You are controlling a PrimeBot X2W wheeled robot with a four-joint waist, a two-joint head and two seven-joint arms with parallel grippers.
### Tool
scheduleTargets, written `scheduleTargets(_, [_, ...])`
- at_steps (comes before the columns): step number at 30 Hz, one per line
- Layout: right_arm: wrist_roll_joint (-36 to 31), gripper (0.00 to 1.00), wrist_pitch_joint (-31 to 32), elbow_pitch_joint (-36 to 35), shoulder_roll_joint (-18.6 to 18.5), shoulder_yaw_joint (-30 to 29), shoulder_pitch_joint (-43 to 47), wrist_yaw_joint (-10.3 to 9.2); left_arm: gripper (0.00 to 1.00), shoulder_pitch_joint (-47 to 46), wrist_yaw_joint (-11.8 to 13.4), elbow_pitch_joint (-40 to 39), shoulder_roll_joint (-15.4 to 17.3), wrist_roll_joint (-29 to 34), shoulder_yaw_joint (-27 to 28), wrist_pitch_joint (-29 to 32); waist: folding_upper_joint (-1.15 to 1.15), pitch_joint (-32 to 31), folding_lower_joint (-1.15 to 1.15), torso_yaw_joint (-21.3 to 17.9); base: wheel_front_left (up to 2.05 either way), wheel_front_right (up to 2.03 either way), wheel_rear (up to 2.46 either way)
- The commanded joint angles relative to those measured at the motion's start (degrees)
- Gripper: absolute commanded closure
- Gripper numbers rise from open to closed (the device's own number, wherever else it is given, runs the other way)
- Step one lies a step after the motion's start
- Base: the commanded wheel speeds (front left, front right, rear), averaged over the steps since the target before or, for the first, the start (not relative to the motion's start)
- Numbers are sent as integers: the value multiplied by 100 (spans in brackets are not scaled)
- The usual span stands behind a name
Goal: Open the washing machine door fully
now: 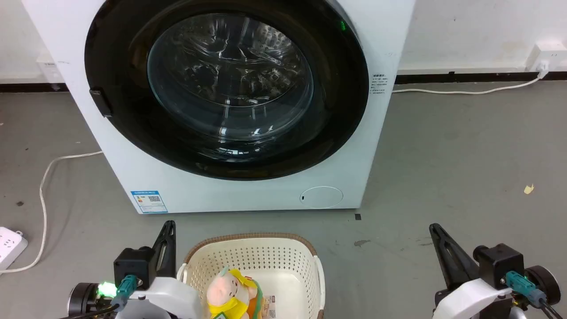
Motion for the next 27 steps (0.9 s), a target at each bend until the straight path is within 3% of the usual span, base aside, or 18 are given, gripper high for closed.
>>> scheduleTargets(1, [-36, 100, 3, -24, 27, -3, -71, -4, 100, -1, 16, -23, 6, 17, -1, 2, 0, 0, 0, 0, 0, 0, 0])
scheduleTargets(27, [-36, 100, 3, -24, 27, -3, -71, -4, 100, -1, 16, -23, 6, 17, -1, 2, 0, 0, 0, 0, 0, 0, 0])
